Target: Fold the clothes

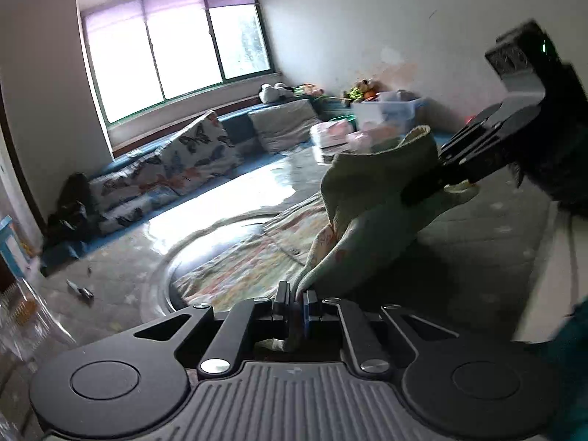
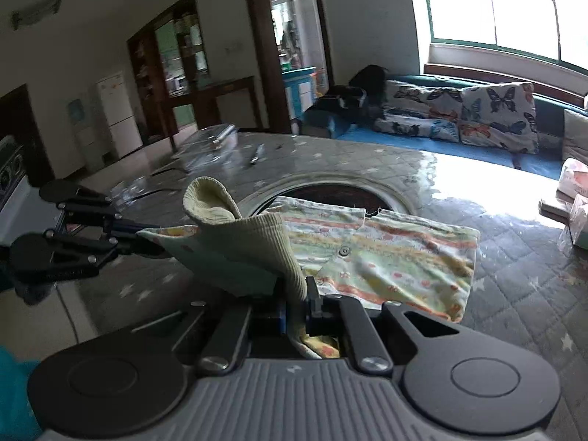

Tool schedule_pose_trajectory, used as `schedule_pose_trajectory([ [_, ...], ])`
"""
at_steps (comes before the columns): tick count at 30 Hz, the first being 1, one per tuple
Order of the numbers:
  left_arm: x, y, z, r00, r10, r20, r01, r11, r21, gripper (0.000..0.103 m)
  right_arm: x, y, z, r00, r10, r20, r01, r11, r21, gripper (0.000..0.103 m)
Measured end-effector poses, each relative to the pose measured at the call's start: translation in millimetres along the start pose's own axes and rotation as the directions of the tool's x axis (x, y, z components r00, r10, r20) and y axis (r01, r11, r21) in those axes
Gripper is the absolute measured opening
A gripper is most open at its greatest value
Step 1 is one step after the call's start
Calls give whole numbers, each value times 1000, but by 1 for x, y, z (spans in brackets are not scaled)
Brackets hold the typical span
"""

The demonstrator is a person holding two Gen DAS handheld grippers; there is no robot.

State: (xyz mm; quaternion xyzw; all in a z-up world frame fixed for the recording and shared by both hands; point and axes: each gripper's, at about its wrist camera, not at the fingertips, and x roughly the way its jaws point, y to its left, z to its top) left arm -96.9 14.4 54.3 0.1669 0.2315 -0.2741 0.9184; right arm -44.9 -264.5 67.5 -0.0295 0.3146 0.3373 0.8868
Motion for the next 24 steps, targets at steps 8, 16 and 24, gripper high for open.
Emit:
schedule_pose_trajectory([
  [8,2,6,6,997,-53,-52,50,997,-54,7,-5,8,8,999,13,-46,-15,999,-42,8],
  [16,49,61,32,998,-17,-55,8,986,-164,7,46,-21,65,998,-20,-54,15,997,-75,8],
  [24,137,126,27,980,-31,-198,-35,947,-319,7,129,-49,94,993,-52,-109,44,996,-77,8],
])
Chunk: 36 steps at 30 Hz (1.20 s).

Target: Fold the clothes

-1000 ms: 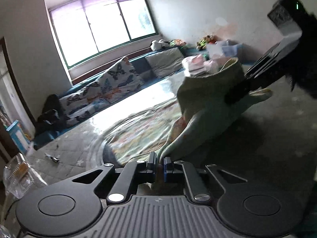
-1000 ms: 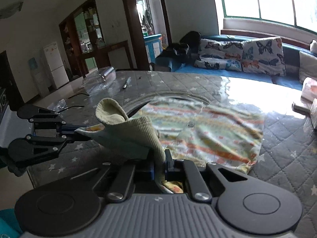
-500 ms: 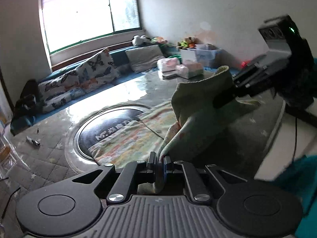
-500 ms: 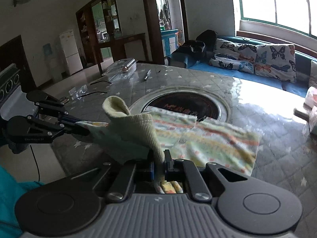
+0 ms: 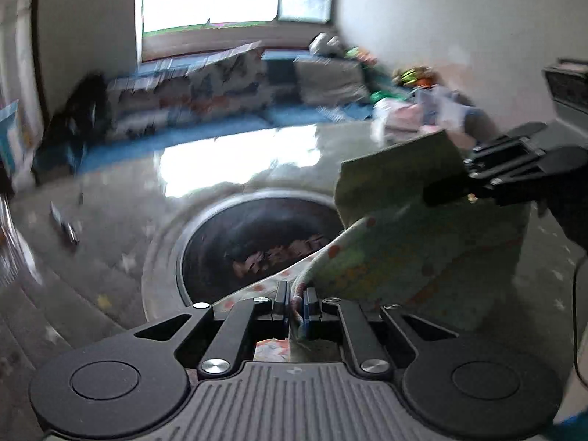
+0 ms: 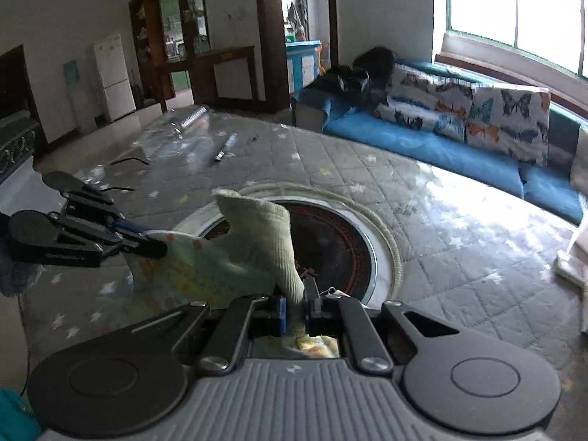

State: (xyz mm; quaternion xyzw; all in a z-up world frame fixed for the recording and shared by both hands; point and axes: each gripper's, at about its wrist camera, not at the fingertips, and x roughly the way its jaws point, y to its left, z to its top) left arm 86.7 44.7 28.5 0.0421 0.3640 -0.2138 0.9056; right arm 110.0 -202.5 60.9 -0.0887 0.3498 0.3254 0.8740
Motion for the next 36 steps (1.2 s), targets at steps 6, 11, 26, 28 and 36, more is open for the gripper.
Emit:
schedule_pose_trajectory([
  [6,37,20,-2,997,35,-69,-40,997,-69,8,48,-6,-8,998,-58,-3,58,998,20,13],
  [11,43,31,-5,995,38,-87,-49,991,-122,12,43,-20,-21,988,-138,73,131,987,94,23],
  [26,50,52,2,974,195,-112,-212,964,-158,22,10,-43,-93,986,-166,11,158,954,253,22],
  [28,49,58,3,971,210,-117,-229,956,-183,21,4,-51,-88,982,-184,36,167,946,278,22],
  [36,31,26,9,996,81,-42,-88,976,-201,21,15,-70,-87,964,-268,3,253,914,316,25],
])
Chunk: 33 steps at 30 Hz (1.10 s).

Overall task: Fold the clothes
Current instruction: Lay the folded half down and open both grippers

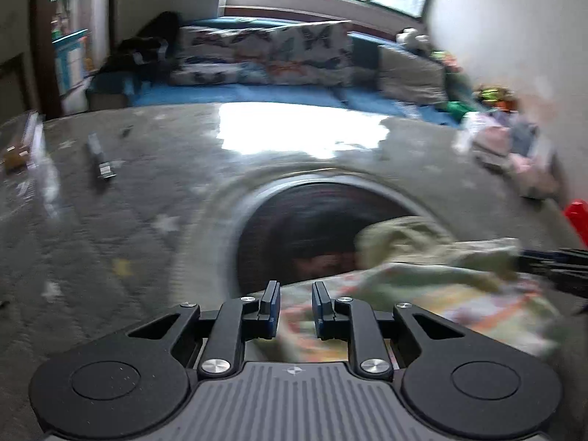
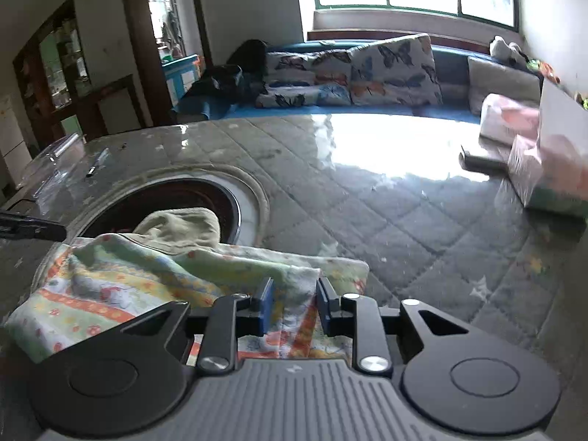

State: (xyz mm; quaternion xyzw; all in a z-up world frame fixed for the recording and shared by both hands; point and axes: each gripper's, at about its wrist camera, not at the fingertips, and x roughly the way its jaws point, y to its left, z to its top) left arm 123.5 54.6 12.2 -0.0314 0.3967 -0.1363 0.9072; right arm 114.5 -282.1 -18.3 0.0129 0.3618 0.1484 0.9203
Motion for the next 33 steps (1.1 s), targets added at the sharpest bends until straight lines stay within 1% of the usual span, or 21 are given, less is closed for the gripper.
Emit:
schedule_pose_trajectory([
  [2,2,-16,1,999,-46,-4,46,999,12,21,4,-2,-1,1000,2,1,-3,1000,27,25],
  [3,4,-23,2,998,-68,-7,68,998,18,21,6,-1,-1,1000,3,6,-3,999,38,21],
  [5,9,-38,4,994,-105,-13,106,994,35,21,4,2,0,1000,1,23,-2,999,37,6],
  [7,15,-51,6,991,-134,-21,135,990,52,21,0,5,3,999,-6,42,5,1000,28,6],
  [9,26,-59,6,989,-140,-35,142,988,60,21,3,1,6,998,-31,49,29,999,34,5],
  [11,40,-64,5,990,-131,-51,135,989,68,21,11,-4,5,998,-49,40,47,997,54,6],
  [13,53,-63,3,992,-110,-68,115,991,63,21,16,-10,3,998,-55,37,53,996,76,13],
  [15,58,-59,3,990,-116,-75,120,992,42,21,13,-11,4,996,-66,53,61,995,85,17],
  [17,57,-57,4,990,-122,-71,125,992,32,22,5,-6,7,994,-66,82,61,996,59,19],
  [18,55,-57,5,990,-122,-67,124,992,33,22,1,-2,8,994,-54,92,51,998,42,19],
  [21,56,-60,7,991,-120,-63,122,992,33,24,-1,15,11,996,17,91,-16,1000,-10,19],
  [24,60,-62,9,991,-118,-68,120,992,31,24,12,34,10,994,97,44,-95,994,-44,19],
  [25,61,-62,9,991,-118,-71,120,992,30,24,18,39,10,994,108,29,-107,993,-57,19],
  [27,64,-62,9,990,-117,-77,120,992,30,24,31,48,8,995,102,5,-101,991,-86,19],
  [29,62,-62,8,990,-118,-72,120,992,30,25,38,50,9,995,97,-7,-97,991,-88,19],
  [31,55,-60,8,991,-123,-59,124,992,28,26,35,51,12,995,101,-8,-102,991,-84,19],
  [33,47,-60,7,991,-125,-48,126,992,29,27,26,53,13,994,108,0,-108,989,-99,25],
])
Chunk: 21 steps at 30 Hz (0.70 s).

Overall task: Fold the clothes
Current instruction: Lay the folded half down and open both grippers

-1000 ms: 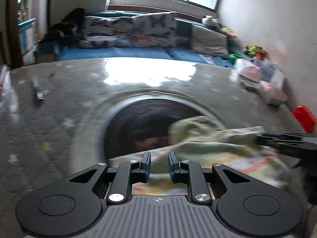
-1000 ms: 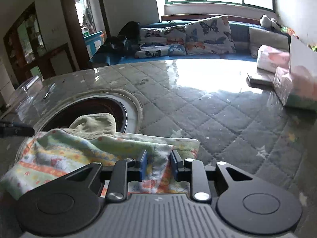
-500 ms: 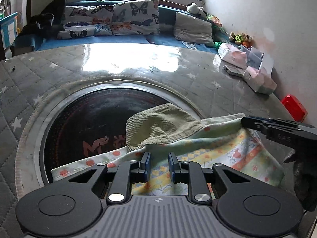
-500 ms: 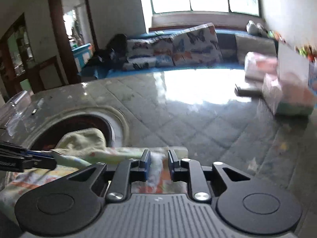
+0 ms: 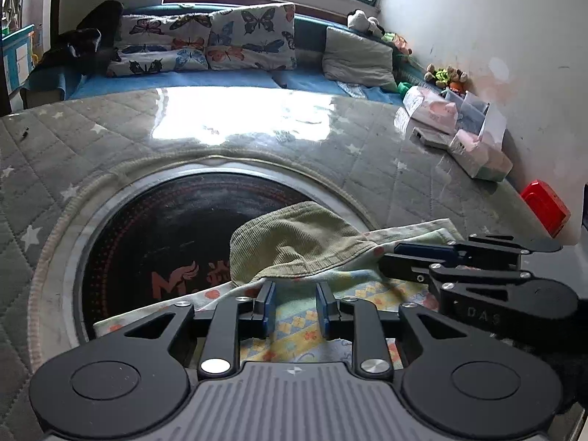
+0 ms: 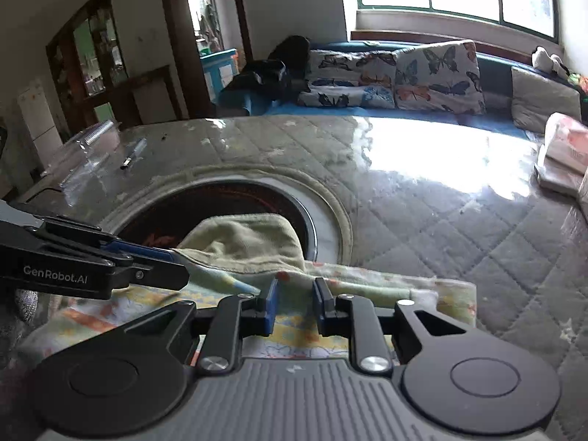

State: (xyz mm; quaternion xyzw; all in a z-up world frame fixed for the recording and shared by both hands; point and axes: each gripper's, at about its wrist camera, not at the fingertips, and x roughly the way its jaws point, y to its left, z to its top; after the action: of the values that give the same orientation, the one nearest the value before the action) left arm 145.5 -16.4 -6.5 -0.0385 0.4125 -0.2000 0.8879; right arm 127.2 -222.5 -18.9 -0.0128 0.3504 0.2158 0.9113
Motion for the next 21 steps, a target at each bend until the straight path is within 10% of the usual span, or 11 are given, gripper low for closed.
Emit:
schedule_pose_trajectory([
  [21,-35,-17,-61,999,23,34,-23,1000,-21,67,-38,31,-47,999,34,18,-34,999,2,59],
])
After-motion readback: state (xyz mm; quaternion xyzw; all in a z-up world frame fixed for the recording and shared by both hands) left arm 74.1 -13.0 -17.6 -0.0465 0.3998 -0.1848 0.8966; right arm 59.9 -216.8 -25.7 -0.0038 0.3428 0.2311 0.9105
